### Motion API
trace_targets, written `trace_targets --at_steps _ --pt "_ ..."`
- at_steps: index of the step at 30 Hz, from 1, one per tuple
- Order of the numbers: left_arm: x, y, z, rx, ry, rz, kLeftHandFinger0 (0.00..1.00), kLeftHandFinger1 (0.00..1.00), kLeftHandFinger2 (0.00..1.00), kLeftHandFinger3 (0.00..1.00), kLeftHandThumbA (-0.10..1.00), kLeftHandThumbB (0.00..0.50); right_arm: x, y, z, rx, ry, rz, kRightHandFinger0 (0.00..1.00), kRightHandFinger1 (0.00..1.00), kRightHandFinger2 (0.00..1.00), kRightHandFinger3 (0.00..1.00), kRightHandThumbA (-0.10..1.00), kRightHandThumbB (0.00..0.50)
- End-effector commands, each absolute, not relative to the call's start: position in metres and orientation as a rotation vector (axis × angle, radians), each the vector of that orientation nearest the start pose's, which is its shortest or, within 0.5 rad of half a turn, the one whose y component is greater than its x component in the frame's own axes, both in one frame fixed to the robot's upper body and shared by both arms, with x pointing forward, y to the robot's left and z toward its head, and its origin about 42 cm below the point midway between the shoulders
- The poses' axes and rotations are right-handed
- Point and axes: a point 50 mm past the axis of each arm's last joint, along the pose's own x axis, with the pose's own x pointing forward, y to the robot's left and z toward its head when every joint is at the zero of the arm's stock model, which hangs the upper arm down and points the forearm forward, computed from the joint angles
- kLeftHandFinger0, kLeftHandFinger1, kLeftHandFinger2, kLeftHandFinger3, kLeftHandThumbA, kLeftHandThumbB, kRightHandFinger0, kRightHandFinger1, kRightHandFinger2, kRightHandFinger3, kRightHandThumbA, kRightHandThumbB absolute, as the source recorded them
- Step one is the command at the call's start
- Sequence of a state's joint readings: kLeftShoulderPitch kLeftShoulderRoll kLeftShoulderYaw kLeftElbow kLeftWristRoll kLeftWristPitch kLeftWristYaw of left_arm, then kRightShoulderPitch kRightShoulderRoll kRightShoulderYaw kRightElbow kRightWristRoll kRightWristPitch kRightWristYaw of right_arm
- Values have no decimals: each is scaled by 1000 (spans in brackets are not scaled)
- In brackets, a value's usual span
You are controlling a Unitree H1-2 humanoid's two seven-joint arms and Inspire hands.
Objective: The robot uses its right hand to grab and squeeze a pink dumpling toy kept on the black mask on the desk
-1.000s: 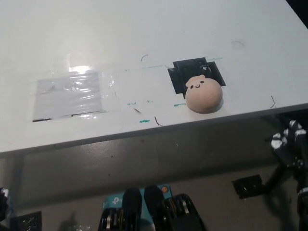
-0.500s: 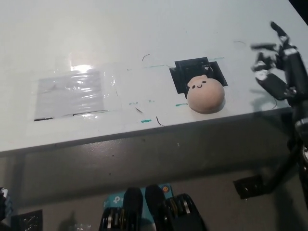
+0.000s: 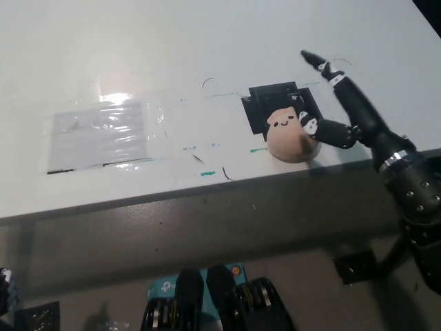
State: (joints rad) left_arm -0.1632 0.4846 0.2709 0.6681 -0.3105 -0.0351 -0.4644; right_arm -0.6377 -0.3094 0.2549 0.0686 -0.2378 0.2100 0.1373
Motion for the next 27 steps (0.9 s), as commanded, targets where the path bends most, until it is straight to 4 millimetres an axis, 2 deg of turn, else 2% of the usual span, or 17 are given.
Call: trace_targets --at_steps 1,2,3,10,15,19,23,27 --pt "302 475 69 5 262 -17 0 0 45 55 1000 500 459 -180 299 -738 -310 270 1000 1000 1000 1000 507 367" --pt "302 475 69 9 263 -15 0 0 47 57 1000 500 463 -177 295 -728 -303 273 1000 1000 1000 1000 504 368" --pt "302 474 69 12 257 -22 0 0 47 60 1000 500 467 -174 292 -728 -277 264 1000 1000 1000 1000 529 393" --pt "306 473 71 1 250 -18 0 0 34 48 1000 500 494 -164 275 -722 -245 233 1000 1000 1000 1000 523 401" --pt "310 473 75 13 243 -14 0 0 38 47 1000 500 514 -157 264 -739 -213 189 1000 1000 1000 1000 570 415" --pt "312 473 77 20 239 -23 0 0 42 52 1000 500 515 -147 251 -727 -212 174 1000 1000 1000 1000 575 417" --pt "313 476 80 27 235 -24 0 0 45 61 1000 500 512 -140 224 -713 -155 201 1000 1000 1000 1000 564 422" --pt "316 476 85 29 225 -26 0 0 41 59 1000 500 510 -137 210 -733 -104 223 1000 1000 1000 1000 553 414"
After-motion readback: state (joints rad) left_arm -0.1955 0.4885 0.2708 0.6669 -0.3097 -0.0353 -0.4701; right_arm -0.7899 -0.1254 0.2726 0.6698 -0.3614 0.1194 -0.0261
